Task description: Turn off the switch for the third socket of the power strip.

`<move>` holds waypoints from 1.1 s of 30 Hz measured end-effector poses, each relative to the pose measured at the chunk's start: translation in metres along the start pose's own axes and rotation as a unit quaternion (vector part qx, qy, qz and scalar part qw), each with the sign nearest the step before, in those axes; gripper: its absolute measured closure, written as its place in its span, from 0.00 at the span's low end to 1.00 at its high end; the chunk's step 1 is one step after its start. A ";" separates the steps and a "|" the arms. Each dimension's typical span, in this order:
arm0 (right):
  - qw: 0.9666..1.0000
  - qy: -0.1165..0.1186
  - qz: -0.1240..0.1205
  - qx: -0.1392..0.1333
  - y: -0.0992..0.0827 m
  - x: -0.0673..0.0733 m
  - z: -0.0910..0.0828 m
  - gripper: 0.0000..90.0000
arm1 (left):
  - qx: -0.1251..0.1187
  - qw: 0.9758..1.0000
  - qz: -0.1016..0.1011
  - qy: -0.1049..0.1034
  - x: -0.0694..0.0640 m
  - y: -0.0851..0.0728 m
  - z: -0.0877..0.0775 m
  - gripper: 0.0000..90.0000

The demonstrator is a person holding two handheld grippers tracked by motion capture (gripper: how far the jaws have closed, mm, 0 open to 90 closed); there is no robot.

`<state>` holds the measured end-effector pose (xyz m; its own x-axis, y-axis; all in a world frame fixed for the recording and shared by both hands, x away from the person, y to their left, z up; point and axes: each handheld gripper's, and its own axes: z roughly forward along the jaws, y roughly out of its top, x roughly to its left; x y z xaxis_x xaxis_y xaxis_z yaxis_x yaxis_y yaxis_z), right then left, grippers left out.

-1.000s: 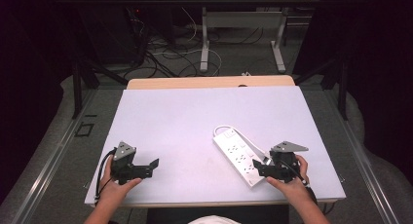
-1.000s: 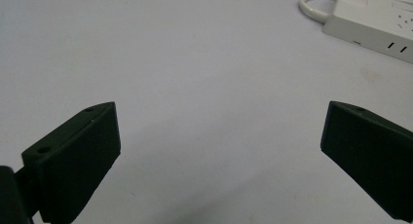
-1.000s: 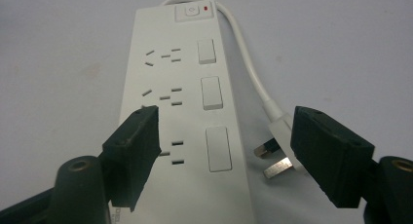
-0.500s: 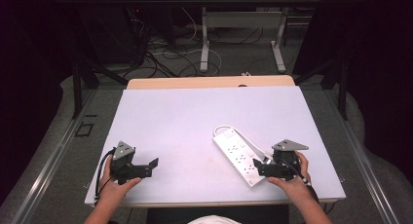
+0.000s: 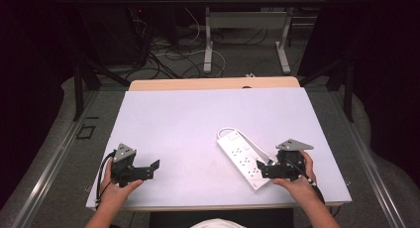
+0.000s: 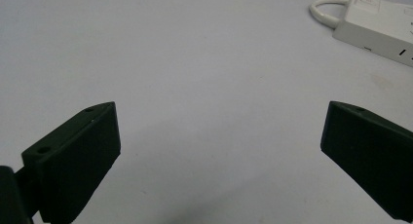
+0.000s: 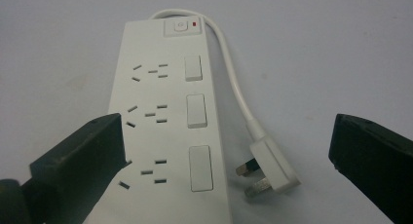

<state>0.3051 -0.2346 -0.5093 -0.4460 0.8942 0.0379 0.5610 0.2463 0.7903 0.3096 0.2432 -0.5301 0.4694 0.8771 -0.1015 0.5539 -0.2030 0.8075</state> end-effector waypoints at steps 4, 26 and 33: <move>1.000 -0.006 0.000 -0.004 0.005 0.000 0.001 0.00 | 0.000 1.000 -0.003 0.003 0.001 -0.001 0.000 0.01; 1.000 -0.004 -0.005 -0.008 0.043 -0.011 0.014 0.00 | -0.002 1.000 -0.017 0.013 0.007 -0.003 -0.003 0.01; 1.000 -0.019 0.006 -0.013 0.042 -0.025 0.016 0.00 | 0.002 1.000 -0.015 0.013 0.010 -0.004 -0.005 0.01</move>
<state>0.3514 -0.2409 -0.4868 -0.4121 0.9108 0.0247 0.5477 0.2259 0.8056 0.3089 0.2554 -0.5311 0.4355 0.8934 -0.1102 0.5700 -0.1789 0.8019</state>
